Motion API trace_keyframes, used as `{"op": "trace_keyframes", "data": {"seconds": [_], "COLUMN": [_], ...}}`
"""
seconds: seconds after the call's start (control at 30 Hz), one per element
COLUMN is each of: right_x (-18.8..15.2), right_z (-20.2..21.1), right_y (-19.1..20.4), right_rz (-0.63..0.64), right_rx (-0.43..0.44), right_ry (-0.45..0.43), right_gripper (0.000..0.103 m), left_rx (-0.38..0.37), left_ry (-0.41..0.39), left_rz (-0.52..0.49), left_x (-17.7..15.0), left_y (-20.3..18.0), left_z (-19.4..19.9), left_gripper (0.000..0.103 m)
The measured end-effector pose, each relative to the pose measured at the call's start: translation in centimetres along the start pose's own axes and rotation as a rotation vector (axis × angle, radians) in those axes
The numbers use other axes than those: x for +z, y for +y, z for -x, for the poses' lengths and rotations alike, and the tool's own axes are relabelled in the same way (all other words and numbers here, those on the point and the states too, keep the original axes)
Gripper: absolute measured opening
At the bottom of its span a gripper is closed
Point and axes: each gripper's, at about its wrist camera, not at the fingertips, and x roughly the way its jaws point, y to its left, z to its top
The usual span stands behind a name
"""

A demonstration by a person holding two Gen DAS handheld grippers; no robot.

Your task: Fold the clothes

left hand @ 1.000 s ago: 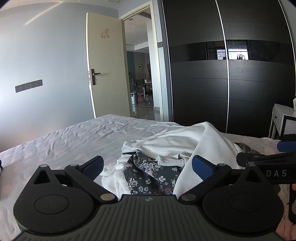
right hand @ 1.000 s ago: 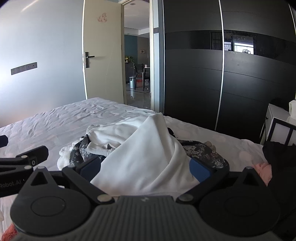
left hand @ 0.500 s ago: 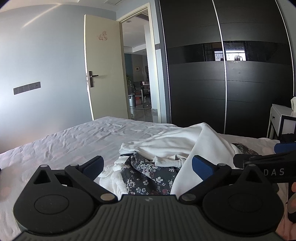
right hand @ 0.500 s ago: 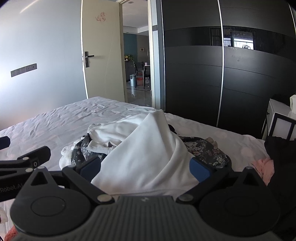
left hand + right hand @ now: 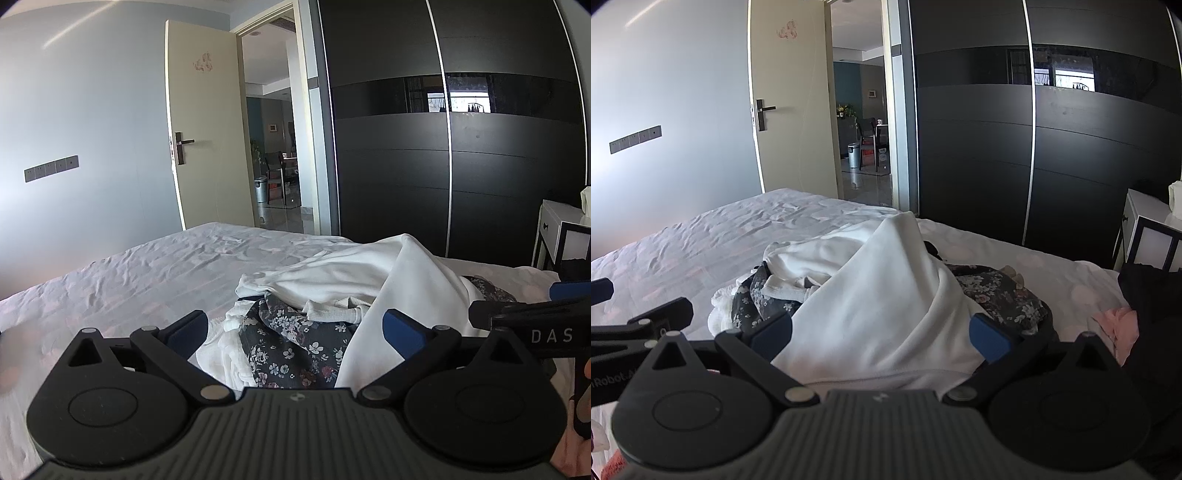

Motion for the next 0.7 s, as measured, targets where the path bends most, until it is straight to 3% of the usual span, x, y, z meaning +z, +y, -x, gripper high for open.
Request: {"op": "trace_keyframes", "data": {"seconds": [0.7], "right_x": [0.14], "right_z": [0.3], "right_y": [-0.45], "right_rz": [0.003], "right_rx": [-0.013], "right_ry": [0.009], "right_gripper": [0.103], "left_rx": [-0.013], "left_ry": [0.046], "left_rz": [-0.001], "left_x": [-0.24], "left_y": [-0.52], "left_z": [-0.46], "left_gripper": [0.103]}}
